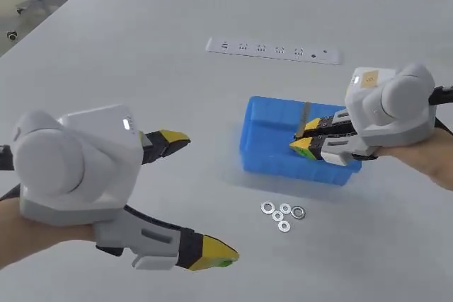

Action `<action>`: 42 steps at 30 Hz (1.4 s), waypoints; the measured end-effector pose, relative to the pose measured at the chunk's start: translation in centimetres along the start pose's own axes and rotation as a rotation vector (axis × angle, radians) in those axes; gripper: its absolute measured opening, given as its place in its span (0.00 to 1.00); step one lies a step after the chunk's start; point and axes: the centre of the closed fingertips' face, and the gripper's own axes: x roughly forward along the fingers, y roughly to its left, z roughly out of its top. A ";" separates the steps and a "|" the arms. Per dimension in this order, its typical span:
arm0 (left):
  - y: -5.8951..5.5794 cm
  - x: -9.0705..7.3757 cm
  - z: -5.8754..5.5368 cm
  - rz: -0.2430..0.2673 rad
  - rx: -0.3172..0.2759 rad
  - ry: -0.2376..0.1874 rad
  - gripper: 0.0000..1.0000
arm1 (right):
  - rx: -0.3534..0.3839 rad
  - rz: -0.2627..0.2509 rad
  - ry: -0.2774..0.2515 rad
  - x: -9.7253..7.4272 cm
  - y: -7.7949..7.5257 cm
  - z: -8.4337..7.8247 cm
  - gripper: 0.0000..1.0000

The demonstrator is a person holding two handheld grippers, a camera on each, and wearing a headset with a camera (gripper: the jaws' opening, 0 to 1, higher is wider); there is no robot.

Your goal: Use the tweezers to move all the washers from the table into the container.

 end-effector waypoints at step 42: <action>6.3 7.6 10.2 0.029 0.160 -0.119 0.73 | -0.071 -0.008 -0.012 -1.4 0.4 2.1 0.08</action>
